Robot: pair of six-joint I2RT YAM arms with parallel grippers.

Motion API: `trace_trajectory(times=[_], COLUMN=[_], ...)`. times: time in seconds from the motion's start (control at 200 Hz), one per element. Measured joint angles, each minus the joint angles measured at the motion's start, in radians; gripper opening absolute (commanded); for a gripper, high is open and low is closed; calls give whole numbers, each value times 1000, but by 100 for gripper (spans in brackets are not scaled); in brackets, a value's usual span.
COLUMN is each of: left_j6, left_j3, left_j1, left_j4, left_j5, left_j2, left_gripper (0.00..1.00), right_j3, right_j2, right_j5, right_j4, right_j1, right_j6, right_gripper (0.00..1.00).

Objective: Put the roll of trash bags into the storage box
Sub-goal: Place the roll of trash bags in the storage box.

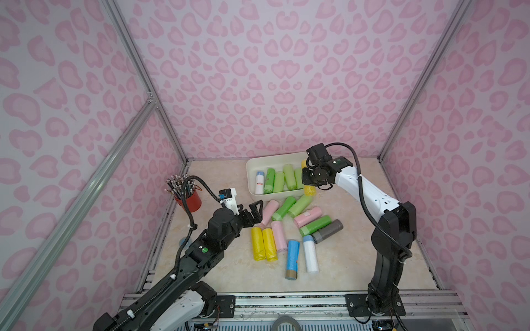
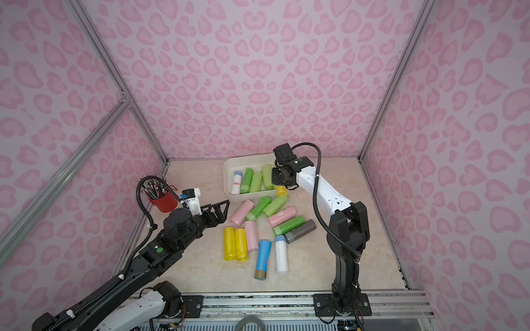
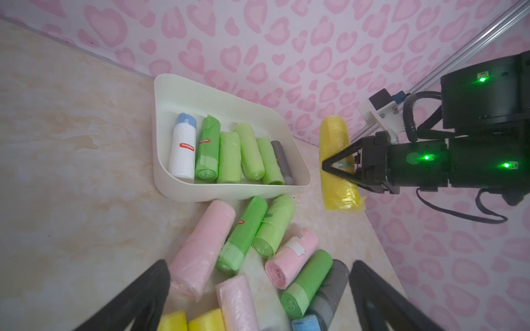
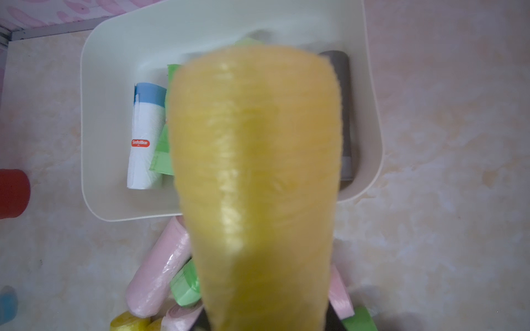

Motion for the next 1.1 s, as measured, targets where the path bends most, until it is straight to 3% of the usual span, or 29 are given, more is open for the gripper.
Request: trace_trajectory(times=[0.39, 0.851, 1.101], left_j6=[-16, -35, -35], left_j3=[6, 106, 150], left_j1=[16, 34, 34], left_j4=[34, 6, 4], left_j5=[-82, -103, -110], left_j2=[122, 272, 324], left_gripper=[100, 100, 100], right_j3=[284, 592, 681], right_j2=[282, 563, 648], right_j5=[63, 7, 16], right_j4=[-58, -82, -85], right_j1=[-79, -111, -128], right_j6=[-148, -177, -173], right_gripper=[28, 27, 34])
